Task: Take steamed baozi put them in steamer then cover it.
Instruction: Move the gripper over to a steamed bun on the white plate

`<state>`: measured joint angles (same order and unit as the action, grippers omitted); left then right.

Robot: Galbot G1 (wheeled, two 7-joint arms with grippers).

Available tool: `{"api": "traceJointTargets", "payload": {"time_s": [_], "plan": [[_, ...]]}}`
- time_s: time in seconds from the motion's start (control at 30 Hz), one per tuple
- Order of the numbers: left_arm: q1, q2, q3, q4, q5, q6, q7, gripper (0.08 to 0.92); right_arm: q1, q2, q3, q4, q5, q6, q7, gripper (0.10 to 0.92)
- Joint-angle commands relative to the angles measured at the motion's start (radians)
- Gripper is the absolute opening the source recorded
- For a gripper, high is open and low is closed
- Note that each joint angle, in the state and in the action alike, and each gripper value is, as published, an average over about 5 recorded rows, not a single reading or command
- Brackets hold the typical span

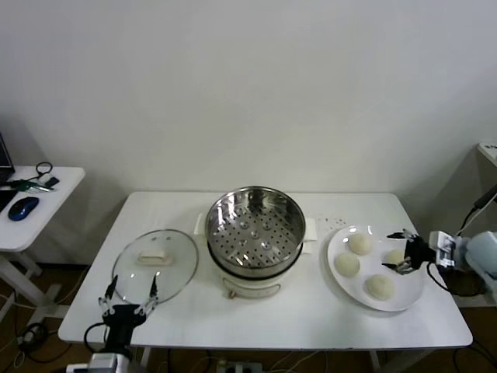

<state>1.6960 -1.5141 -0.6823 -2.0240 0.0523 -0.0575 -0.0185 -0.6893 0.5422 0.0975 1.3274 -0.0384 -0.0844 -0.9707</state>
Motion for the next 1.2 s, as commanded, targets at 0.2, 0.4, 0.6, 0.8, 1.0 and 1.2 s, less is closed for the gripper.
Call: {"api": "traceJointTargets", "payload": {"time_s": [0.2, 0.4, 0.6, 0.8, 1.0, 1.2], "plan": [[-0.025, -0.002, -0.008, 0.014, -0.006, 0.028, -0.005, 0.823, 0.720, 0.127, -0.769, -0.342, -0.144, 0.032, -0.213, 0.823], [-0.030, -0.001, -0.017, 0.027, -0.010, 0.029, -0.006, 0.823, 0.779, 0.282, -0.842, -0.487, -0.171, 0.052, -0.228, 0.823], [-0.028, 0.002, -0.026, 0.040, -0.013, 0.032, 0.000, 0.823, 0.779, 0.387, -0.831, -0.618, -0.218, 0.092, -0.224, 0.823], [-0.029, 0.001, -0.028, 0.051, -0.011, 0.031, 0.003, 0.823, 0.755, 0.447, -0.795, -0.707, -0.264, 0.126, -0.224, 0.823], [-0.033, -0.001, -0.029, 0.061, -0.011, 0.031, 0.001, 0.823, 0.743, 0.485, -0.760, -0.777, -0.304, 0.163, -0.219, 0.823], [-0.033, -0.004, -0.029, 0.073, -0.012, 0.028, -0.001, 0.823, 0.731, 0.506, -0.743, -0.804, -0.326, 0.179, -0.219, 0.823]]}}
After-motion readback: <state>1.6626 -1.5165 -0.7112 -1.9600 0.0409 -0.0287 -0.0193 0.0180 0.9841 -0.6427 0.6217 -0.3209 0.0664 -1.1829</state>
